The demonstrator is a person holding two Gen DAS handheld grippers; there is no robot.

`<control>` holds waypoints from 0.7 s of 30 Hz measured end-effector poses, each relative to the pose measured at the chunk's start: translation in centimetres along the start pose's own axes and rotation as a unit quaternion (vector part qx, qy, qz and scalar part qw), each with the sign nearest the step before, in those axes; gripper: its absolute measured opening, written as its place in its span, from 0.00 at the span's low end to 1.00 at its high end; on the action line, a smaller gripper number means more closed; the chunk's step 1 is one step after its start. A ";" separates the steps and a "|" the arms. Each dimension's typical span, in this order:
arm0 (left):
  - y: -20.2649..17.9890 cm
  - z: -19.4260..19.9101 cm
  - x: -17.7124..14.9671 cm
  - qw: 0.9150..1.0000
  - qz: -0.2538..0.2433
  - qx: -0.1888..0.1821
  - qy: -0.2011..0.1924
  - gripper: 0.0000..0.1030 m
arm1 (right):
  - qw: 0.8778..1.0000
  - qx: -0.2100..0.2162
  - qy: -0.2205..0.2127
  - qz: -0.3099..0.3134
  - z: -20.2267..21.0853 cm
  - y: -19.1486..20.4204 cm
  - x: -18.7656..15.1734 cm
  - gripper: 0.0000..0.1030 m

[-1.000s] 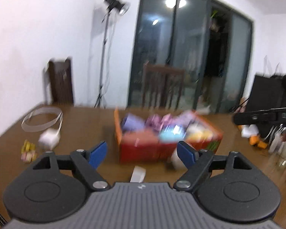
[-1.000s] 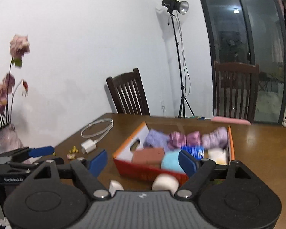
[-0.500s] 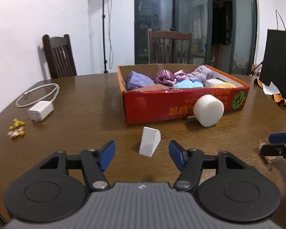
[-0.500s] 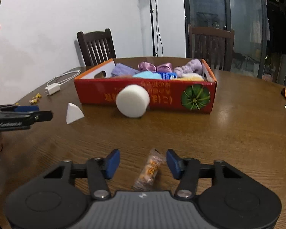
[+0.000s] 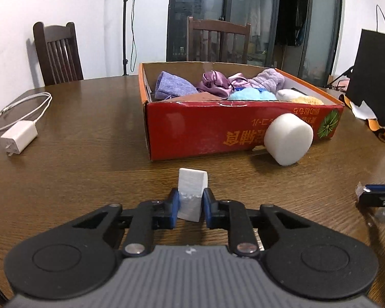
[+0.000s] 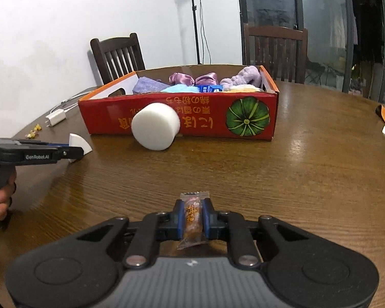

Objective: Organize soft objects
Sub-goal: 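Carry the wedge in the left gripper into the box while the right gripper drops the snack packet in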

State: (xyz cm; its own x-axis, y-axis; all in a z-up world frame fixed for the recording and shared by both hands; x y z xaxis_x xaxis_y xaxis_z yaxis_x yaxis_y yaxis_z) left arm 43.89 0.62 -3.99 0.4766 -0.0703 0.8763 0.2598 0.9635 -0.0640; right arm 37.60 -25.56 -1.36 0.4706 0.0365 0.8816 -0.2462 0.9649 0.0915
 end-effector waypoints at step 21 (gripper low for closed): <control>-0.4 0.9 13.5 0.995 0.004 -0.038 -0.095 0.19 | 0.987 0.149 -0.063 0.012 -3.2 4.5 14.6 0.14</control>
State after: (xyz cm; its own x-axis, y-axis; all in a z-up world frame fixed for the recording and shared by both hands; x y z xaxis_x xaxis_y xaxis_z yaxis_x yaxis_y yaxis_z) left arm 49.42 -0.48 8.28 0.3136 -0.0066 0.9495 0.3230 0.9411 -0.1002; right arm 46.11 -19.89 10.46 0.3578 0.0070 0.9338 -0.5029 0.8440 0.1864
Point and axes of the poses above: each gripper's, at about its wrist camera, not at the fingertips, and z roughly against the way its jaws point, y to its left, x to its top, the point moved 8 cm from there along -z, roughly the way its jaws point, and after that the axes turned 7 degrees about -y, right-handed, at the moved point
